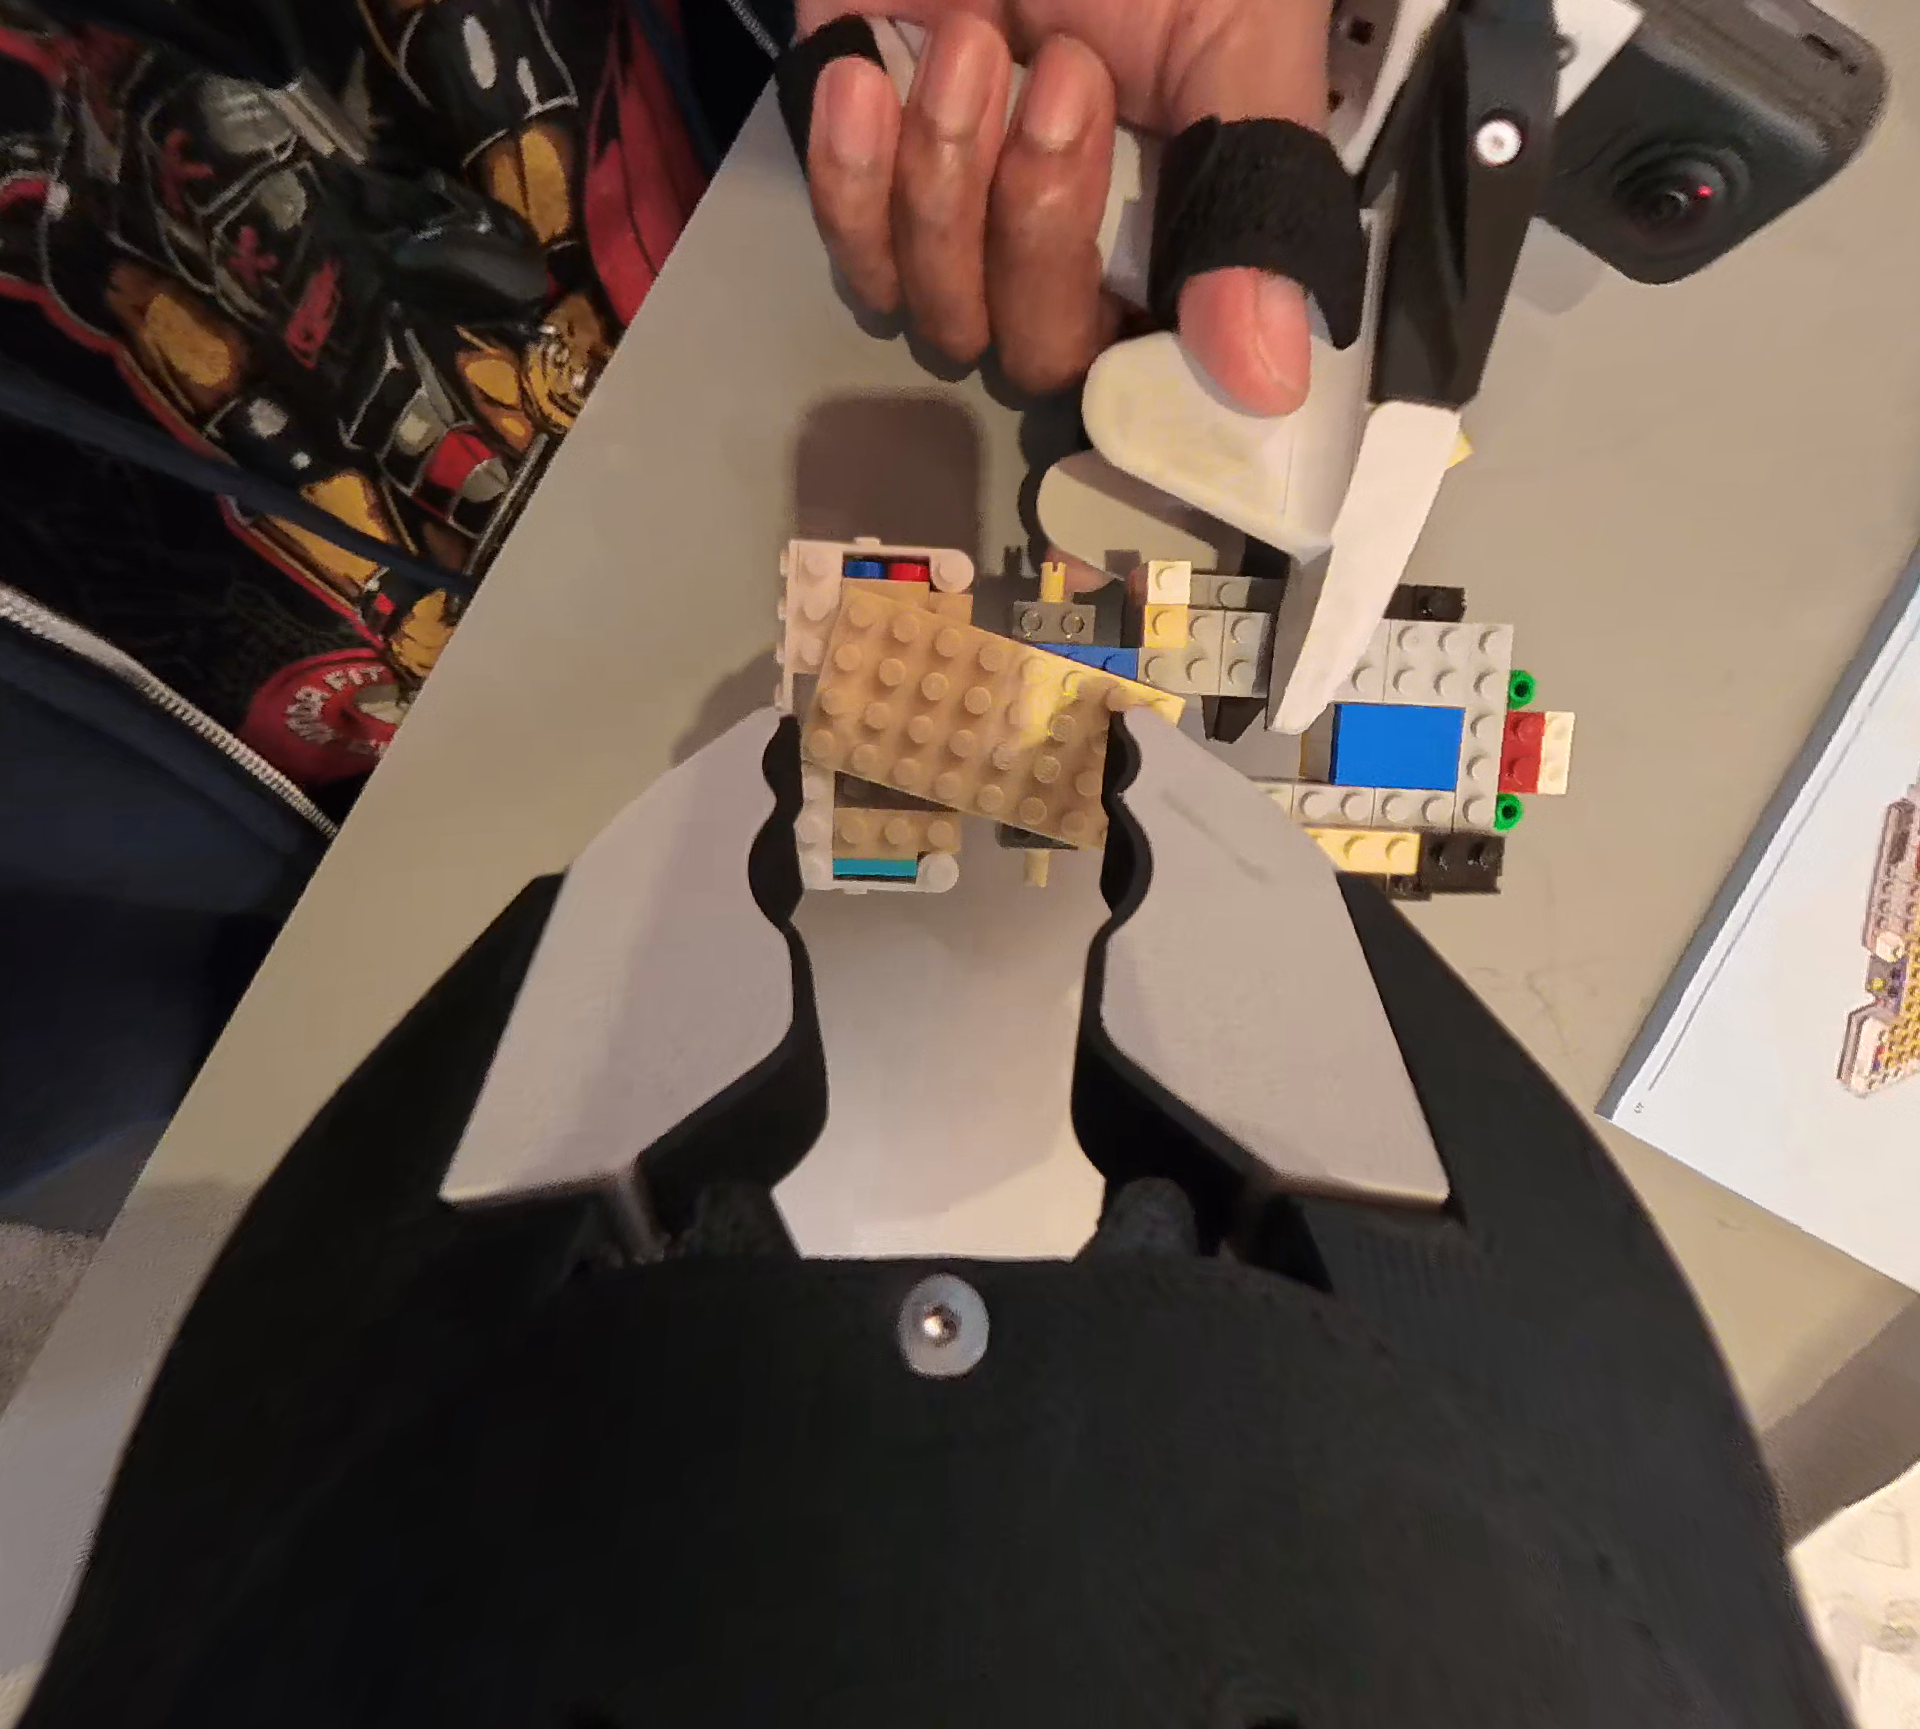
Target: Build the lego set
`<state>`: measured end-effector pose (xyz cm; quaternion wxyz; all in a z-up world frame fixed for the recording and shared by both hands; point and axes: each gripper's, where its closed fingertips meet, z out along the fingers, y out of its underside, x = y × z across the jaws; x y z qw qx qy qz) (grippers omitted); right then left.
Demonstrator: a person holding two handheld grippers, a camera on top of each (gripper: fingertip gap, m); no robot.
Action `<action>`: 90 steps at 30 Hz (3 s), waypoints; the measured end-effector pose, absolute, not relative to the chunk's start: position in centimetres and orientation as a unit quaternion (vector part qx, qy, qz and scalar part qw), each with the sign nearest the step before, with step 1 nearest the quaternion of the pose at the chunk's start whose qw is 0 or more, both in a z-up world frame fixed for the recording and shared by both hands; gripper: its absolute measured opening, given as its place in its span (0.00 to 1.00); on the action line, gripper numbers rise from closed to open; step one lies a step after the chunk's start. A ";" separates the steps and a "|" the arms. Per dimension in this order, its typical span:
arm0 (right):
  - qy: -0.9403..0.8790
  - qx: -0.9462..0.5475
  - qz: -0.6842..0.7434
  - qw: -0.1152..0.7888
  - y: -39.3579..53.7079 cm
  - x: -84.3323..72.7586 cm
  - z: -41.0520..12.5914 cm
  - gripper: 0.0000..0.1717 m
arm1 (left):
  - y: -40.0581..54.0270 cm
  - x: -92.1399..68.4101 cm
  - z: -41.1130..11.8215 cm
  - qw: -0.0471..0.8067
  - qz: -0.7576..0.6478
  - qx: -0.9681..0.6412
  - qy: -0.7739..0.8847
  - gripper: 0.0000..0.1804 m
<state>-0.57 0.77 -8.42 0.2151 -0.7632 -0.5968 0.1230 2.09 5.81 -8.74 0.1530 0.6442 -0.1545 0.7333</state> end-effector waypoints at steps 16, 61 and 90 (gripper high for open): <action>-0.676 -0.707 0.119 0.170 0.0 -0.7 -8.6 0.33 | 5.5 2.0 -8.8 0.156 0.731 0.643 -0.165 0.11; -0.499 -0.780 0.103 0.363 0.7 -1.8 -7.8 0.45 | 5.7 1.8 -8.5 0.133 0.739 0.639 -0.168 0.11; 0.009 -0.842 0.363 0.399 -0.9 1.4 -8.0 0.35 | 5.9 1.2 -7.2 0.128 0.769 0.606 -0.161 0.11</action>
